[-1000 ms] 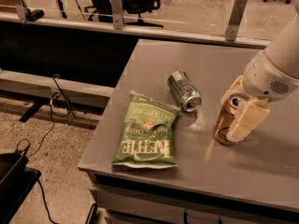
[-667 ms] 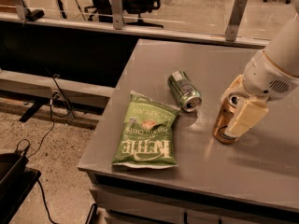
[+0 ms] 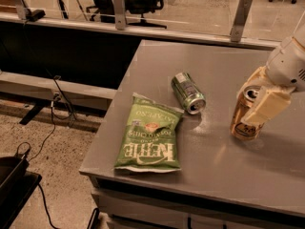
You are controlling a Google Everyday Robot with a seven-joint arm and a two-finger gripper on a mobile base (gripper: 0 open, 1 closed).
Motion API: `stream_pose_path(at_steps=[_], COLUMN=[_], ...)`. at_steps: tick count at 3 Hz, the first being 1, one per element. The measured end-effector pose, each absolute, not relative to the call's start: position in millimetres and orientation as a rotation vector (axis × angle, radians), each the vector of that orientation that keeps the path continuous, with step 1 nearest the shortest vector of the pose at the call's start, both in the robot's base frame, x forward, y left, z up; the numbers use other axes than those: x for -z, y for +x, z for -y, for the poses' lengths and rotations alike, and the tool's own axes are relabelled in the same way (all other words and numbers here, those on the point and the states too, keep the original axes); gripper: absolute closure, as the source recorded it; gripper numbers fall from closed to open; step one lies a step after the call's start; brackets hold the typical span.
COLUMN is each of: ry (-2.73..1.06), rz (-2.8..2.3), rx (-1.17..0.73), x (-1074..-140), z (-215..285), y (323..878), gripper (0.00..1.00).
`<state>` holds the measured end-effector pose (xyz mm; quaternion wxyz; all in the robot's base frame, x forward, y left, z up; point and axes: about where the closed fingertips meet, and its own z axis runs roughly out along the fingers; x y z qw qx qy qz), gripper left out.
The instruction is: Pick orange can
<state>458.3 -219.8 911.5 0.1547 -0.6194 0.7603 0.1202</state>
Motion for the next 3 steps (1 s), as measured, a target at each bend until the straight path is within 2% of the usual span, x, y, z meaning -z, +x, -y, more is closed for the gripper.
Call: stream_pose_path(at_steps=[2, 3], ry=[-1.748, -1.728], rz=[-2.118, -2.016], rx=[-0.329, -0.326], x=[-935.3, -979.6], z=[211.6, 194.5], y=[460.8, 453.6], gripper=[1.00, 1.00])
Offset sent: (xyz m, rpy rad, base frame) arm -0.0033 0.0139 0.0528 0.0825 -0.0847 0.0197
